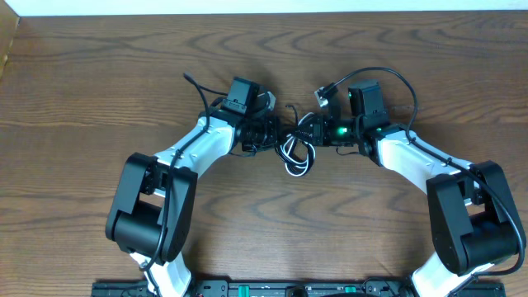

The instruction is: Untangle cables

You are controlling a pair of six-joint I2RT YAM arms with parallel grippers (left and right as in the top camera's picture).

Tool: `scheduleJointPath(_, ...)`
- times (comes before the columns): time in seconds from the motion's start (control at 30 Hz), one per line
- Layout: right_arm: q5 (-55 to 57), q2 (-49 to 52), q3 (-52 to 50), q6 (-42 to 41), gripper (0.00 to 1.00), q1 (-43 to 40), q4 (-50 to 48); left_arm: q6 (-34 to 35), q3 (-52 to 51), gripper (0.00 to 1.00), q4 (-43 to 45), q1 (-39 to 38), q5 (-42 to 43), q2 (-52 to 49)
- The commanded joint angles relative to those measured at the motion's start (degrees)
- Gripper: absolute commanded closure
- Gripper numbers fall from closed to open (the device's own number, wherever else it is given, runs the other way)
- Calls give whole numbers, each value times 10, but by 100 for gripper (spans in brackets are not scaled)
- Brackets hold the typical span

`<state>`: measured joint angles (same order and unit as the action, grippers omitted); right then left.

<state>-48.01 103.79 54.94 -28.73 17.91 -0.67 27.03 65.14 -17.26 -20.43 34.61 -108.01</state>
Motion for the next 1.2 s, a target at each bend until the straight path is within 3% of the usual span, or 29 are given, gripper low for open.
scheduleJointPath(0.0,2,-2,6,27,99,-2,15,37,4,93,7,18,16,-3)
scheduleJointPath(0.27,63,-2,4,31,99,9,48,85,4,92,40,23,85,10)
scheduleJointPath(0.63,192,4,4,31,99,71,38,115,4,93,50,23,98,77)
scheduleJointPath(1.0,191,4,4,31,99,99,24,132,4,93,61,23,98,123)
scheduleJointPath(1.1,148,2,5,41,99,92,21,143,4,93,74,23,98,123)
scheduleJointPath(1.17,107,-4,5,57,93,83,17,143,4,92,78,23,98,123)
